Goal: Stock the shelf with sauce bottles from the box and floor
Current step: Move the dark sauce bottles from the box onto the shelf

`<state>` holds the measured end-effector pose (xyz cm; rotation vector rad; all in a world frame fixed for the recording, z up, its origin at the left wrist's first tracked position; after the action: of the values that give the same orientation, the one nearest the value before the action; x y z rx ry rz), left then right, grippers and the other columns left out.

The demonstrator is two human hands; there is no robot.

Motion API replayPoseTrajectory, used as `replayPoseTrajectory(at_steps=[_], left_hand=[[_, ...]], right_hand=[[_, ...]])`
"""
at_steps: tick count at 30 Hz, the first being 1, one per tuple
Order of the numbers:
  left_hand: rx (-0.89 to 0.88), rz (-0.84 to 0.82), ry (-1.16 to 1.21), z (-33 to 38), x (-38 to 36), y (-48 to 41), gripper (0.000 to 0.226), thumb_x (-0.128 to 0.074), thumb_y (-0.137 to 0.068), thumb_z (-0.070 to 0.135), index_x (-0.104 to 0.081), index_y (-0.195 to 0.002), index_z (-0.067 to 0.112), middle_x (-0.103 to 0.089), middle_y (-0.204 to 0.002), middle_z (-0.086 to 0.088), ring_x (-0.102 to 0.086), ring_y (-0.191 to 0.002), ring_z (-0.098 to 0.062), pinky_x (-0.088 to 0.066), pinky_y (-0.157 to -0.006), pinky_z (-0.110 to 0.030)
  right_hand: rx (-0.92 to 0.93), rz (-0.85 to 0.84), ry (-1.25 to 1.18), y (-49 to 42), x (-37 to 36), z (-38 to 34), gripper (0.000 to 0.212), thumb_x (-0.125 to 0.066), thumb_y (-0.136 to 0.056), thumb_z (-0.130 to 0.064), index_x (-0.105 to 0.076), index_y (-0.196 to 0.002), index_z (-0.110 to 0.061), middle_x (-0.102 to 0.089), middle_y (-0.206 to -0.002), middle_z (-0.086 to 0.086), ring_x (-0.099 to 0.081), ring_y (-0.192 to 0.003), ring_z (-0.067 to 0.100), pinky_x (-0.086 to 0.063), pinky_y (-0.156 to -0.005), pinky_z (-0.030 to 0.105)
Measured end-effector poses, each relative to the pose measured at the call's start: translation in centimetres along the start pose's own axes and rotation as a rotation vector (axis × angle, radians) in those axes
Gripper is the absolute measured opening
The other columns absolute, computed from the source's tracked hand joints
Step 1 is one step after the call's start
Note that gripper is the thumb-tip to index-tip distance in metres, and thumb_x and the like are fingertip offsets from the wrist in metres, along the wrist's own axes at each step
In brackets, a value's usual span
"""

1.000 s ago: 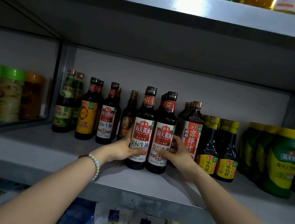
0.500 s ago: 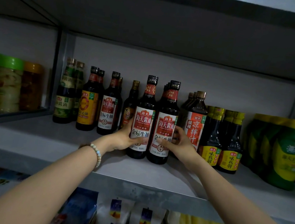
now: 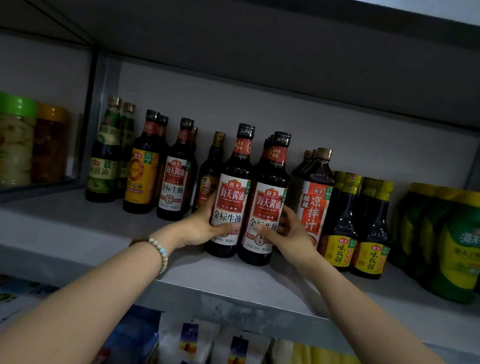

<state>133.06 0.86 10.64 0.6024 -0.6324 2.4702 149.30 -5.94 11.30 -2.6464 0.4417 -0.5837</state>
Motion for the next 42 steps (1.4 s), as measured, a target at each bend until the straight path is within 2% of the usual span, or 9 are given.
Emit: replayPoseTrajectory(at_steps=[3, 9, 14, 17, 20, 24, 30, 39, 42], left_hand=[[0.005, 0.032, 0.0, 0.2, 0.2, 0.3, 0.094, -0.069, -0.078, 0.043, -0.007, -0.148, 0.03, -0.033, -0.15, 0.001, -0.031, -0.137, -0.018, -0.027, -0.113, -0.04], [0.018, 0.093, -0.04, 0.9, 0.7, 2.0, 0.096, -0.06, -0.076, 0.058, -0.007, -0.148, 0.024, -0.035, -0.149, 0.001, -0.036, -0.129, -0.011, -0.026, -0.095, -0.023], [0.029, 0.185, -0.251, 3.2, 0.6, 6.1, 0.101, -0.027, -0.068, 0.085, -0.017, -0.148, 0.023, -0.03, -0.153, 0.0, -0.03, -0.138, -0.02, -0.026, -0.114, -0.041], [-0.045, 0.245, -0.532, 6.4, -2.0, 9.1, 0.091, -0.016, -0.076, 0.08, -0.032, -0.143, 0.021, -0.038, -0.148, -0.001, -0.032, -0.136, -0.021, -0.03, -0.109, -0.038], [-0.134, 0.268, -0.726, 9.7, -6.6, 12.2, 0.082, -0.015, -0.08, 0.073, -0.042, -0.138, 0.02, -0.045, -0.143, -0.004, -0.038, -0.131, -0.022, -0.032, -0.105, -0.037], [-0.192, 0.28, -0.812, 13.6, -14.7, 15.9, 0.064, -0.029, -0.091, 0.061, -0.045, -0.135, 0.017, -0.047, -0.141, -0.004, -0.038, -0.13, -0.021, -0.03, -0.104, -0.035], [-0.213, 0.322, -0.798, 18.5, -26.6, 21.8, 0.053, -0.036, -0.094, 0.053, -0.052, -0.129, 0.017, -0.055, -0.133, -0.002, -0.045, -0.124, -0.02, -0.034, -0.096, -0.033], [-0.052, -0.018, -0.801, 14.7, -42.7, 27.4, 0.054, -0.03, -0.094, 0.056, -0.054, -0.125, 0.019, -0.058, -0.128, -0.004, -0.049, -0.12, -0.024, -0.04, -0.088, -0.034], [-0.005, -0.148, -0.771, 10.6, -47.8, 29.1, 0.054, -0.03, -0.094, 0.057, -0.055, -0.123, 0.019, -0.061, -0.123, -0.005, -0.051, -0.115, -0.026, -0.046, -0.085, -0.037]], right_hand=[[-0.015, 0.006, 0.019, 0.4, -0.1, -0.2, 0.066, -0.077, -0.075, -0.032, -0.041, -0.131, -0.027, -0.058, -0.103, -0.02, -0.056, -0.094, 0.001, -0.048, -0.064, 0.008], [-0.055, -0.026, 0.036, 2.1, 1.1, -1.5, 0.07, -0.065, -0.087, -0.031, -0.029, -0.144, -0.012, -0.047, -0.141, 0.009, -0.047, -0.128, 0.025, -0.042, -0.105, 0.04], [0.064, -0.019, 0.253, 6.3, 5.5, -3.2, 0.068, -0.054, -0.09, -0.047, -0.029, -0.145, -0.017, -0.041, -0.146, 0.002, -0.044, -0.125, 0.013, -0.037, -0.098, 0.025], [0.118, -0.06, 0.368, 9.5, 8.4, -3.4, 0.063, -0.052, -0.09, -0.048, -0.034, -0.142, -0.019, -0.045, -0.142, -0.003, -0.043, -0.118, 0.005, -0.033, -0.094, 0.021], [0.226, -0.075, 0.569, 13.1, 11.3, -3.8, 0.057, -0.052, -0.09, -0.047, -0.042, -0.138, -0.019, -0.045, -0.143, 0.001, -0.039, -0.13, 0.012, -0.029, -0.103, 0.023], [0.244, -0.124, 0.764, 19.1, 16.7, -2.6, 0.065, -0.051, -0.088, -0.052, -0.037, -0.143, -0.02, -0.035, -0.151, 0.003, -0.024, -0.142, 0.02, -0.021, -0.116, 0.042], [0.236, -0.189, 0.755, 28.7, 25.0, 0.5, 0.067, -0.05, -0.087, -0.055, -0.034, -0.143, -0.022, -0.036, -0.15, 0.001, -0.029, -0.139, 0.018, -0.024, -0.111, 0.031], [-0.022, -0.361, 0.675, 40.5, 30.3, 12.7, 0.073, -0.049, -0.085, -0.058, -0.028, -0.146, -0.025, -0.029, -0.153, -0.002, -0.028, -0.14, 0.016, -0.027, -0.114, 0.035], [-0.138, -0.396, 0.617, 45.1, 30.0, 18.7, 0.066, -0.053, -0.088, -0.05, -0.031, -0.144, -0.024, -0.031, -0.152, -0.001, -0.03, -0.139, 0.018, -0.025, -0.108, 0.027]])
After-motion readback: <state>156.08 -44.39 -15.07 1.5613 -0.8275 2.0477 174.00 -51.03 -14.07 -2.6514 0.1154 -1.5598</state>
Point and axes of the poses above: each hand's wrist, its own y-axis away from the middle knuckle, its own x-axis out of the back of the hand, z = x × y, the point moved 9 cm from there along -y, towards the middle knuckle
